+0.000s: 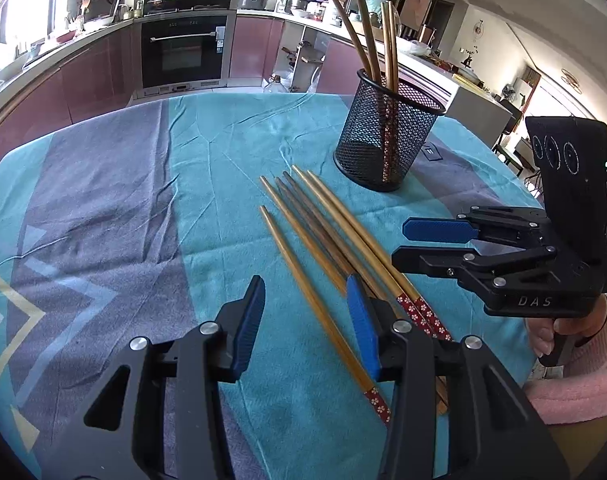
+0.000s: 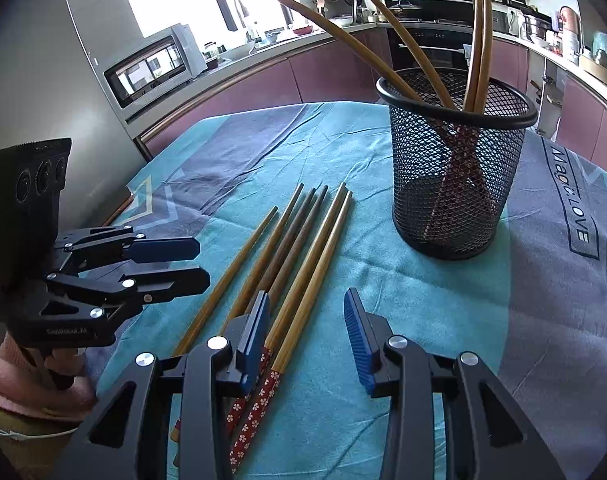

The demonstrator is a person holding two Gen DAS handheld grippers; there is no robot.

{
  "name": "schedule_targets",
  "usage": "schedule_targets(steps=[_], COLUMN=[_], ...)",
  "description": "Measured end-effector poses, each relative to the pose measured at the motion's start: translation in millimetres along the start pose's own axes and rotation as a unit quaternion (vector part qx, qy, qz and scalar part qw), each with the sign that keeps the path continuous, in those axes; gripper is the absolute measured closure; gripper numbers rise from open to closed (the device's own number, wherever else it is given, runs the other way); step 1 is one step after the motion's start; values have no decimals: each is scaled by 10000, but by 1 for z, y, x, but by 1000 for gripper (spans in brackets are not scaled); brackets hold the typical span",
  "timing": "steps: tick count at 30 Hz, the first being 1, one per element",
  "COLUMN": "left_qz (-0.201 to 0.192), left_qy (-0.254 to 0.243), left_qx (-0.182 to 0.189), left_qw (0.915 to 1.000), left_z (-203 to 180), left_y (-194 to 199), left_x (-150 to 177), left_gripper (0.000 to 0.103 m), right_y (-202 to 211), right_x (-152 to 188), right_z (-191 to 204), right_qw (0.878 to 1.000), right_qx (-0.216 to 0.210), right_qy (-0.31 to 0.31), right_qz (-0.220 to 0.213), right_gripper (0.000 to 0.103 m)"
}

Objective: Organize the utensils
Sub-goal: 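Withdraw both tools from the cup back toward the chopsticks on the cloth, then close the right tool on a chopstick while the left tool grasps another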

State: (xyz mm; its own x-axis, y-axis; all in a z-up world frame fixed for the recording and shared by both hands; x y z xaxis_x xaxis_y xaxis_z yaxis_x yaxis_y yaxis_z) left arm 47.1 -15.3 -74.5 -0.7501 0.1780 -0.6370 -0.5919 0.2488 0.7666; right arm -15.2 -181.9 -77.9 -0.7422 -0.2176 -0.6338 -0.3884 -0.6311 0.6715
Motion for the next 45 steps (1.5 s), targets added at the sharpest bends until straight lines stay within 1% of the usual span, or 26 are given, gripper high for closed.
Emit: schedule_targets(steps=[5,7,10,11,13,14,19,22,24,31,35,36,38,43,45], left_qz=[63,94,135,152,202,249,226,212,226,222,215,215,219,211,210], left_qy=[-15,-29,-80,-104,-126,-131,-178,-234,-202,-184,-172,-154,-111,-23,14], left_qx=[-26,-25,-88,-94,-127,-150,-229,-327,-284,-324,-343,-346,-355,-388,-397], left_qw=[10000,9999,9998,9998,9996,9995,9993,9990,9991,9991,9990,9990,9991,9990,9990], left_z=[-2,-3,-5,-6,-7,-7,-9,-7,-4,-1,-1,-2,-2,-1,0], left_y=[-2,-4,-7,-9,-12,-15,-18,-19,-20,-23,-25,-26,-28,-29,-29], left_x=[3,3,5,5,6,6,7,6,6,3,0,0,-2,-4,-3], left_gripper=[63,64,66,67,71,74,76,85,87,87,87,88,89,92,94], right_y=[-5,-9,-11,-12,-13,-13,-16,-17,-18,-26,-32,-32,-32,-29,-26], right_x=[-1,-1,-2,-2,-2,-2,-3,-3,-3,-9,-15,-16,-17,-17,-16], right_z=[1,2,0,-2,-4,-4,-3,-2,-1,-1,-2,-3,-5,-13,-15], right_qw=[10000,9998,9998,9997,9996,9996,9992,9988,9983,9968,9969,9971,9973,9981,9982], right_qx=[77,169,183,206,226,238,351,466,559,768,763,747,721,564,514], right_qy=[-14,3,-69,-89,-120,-132,-94,-30,13,118,95,77,9,-220,-290], right_qz=[51,89,104,104,113,112,153,172,189,180,157,144,119,55,37], right_gripper=[66,69,72,72,79,80,82,86,87,88,88,88,92,97,98])
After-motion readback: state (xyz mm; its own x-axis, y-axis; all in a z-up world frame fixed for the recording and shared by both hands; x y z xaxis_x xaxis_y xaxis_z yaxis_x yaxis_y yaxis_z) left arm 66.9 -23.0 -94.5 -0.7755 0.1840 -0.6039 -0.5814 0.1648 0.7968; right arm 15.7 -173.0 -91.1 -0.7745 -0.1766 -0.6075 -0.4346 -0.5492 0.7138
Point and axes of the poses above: each gripper's, at about its wrist camera, not at the fingertips, and y roughly against the way its jaws point, z to its left, x to its underside, the point moved 2 cm from there along -y, roughly the way its jaws point, and after that the axes turned 9 degrees about -x, right-handed, at the moved point
